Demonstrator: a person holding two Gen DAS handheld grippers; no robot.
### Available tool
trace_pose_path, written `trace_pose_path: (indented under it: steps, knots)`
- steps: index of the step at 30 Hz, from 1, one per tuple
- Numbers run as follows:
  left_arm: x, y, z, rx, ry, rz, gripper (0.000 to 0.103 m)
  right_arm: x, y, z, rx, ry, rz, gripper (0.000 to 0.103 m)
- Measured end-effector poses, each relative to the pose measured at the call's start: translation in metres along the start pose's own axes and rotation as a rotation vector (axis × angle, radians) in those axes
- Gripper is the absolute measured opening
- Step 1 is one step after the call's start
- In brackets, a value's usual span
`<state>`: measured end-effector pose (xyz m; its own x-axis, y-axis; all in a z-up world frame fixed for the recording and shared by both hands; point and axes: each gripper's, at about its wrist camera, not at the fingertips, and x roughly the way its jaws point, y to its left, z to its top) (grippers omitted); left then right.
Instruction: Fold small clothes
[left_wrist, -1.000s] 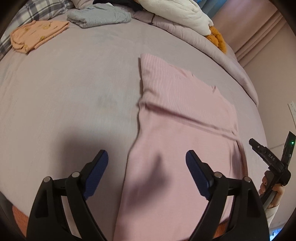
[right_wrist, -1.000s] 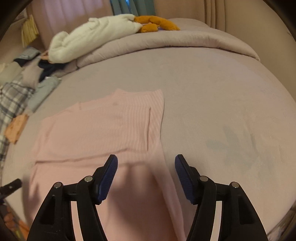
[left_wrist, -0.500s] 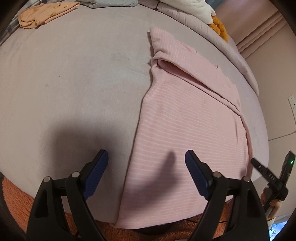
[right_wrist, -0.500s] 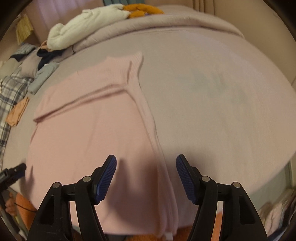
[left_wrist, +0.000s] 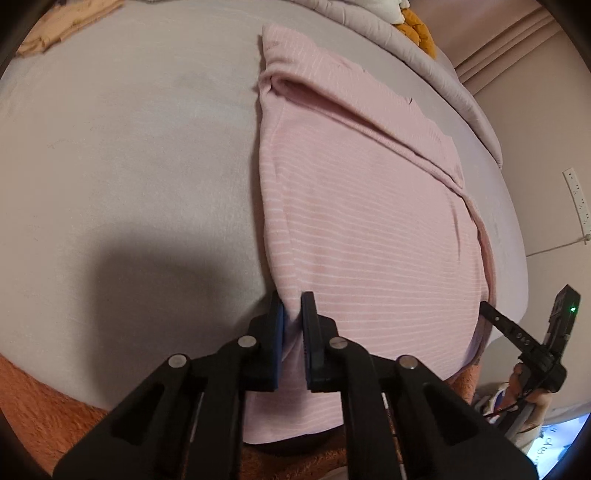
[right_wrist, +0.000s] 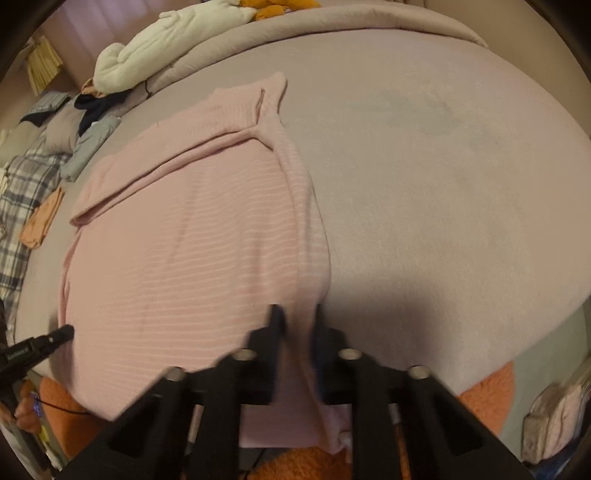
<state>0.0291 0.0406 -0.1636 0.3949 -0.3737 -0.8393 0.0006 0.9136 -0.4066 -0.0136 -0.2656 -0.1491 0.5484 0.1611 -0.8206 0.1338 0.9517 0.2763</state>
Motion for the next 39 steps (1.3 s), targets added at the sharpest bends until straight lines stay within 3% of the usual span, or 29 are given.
trace_pose_path:
  steps: [5,8,14,24,29,34,37,38,39]
  knots:
    - [-0.028,-0.017,0.014,0.065,-0.086,-0.060,0.006,-0.027,0.001,0.021,0.031,-0.071,0.128,0.008]
    - [-0.039,-0.023,0.030,0.076,-0.145,-0.071,0.006,-0.042,0.005,0.040,0.020,-0.142,0.163,0.008]
    - [-0.039,-0.024,0.075,0.070,-0.227,-0.051,0.007,-0.038,0.010,0.079,-0.001,-0.226,0.137,0.008]
    - [0.024,-0.021,0.119,0.073,-0.143,0.051,0.008,0.042,0.004,0.118,0.037,-0.100,0.078,0.008]
    - [0.051,-0.014,0.125,0.046,-0.070,0.089,0.013,0.052,0.000,0.116,0.041,-0.072,0.076,0.008]
    - [0.045,-0.020,0.119,0.060,-0.095,0.111,0.013,0.050,0.001,0.114,0.020,-0.070,0.068,0.008]
    - [0.037,-0.021,0.115,0.054,-0.088,0.097,0.030,0.046,0.002,0.115,-0.007,-0.069,0.046,0.008]
    - [0.032,-0.021,0.113,0.051,-0.085,0.099,0.044,0.044,0.002,0.115,-0.015,-0.070,0.037,0.011]
    - [0.027,-0.021,0.110,0.046,-0.091,0.095,0.052,0.040,0.003,0.113,-0.026,-0.073,0.026,0.014]
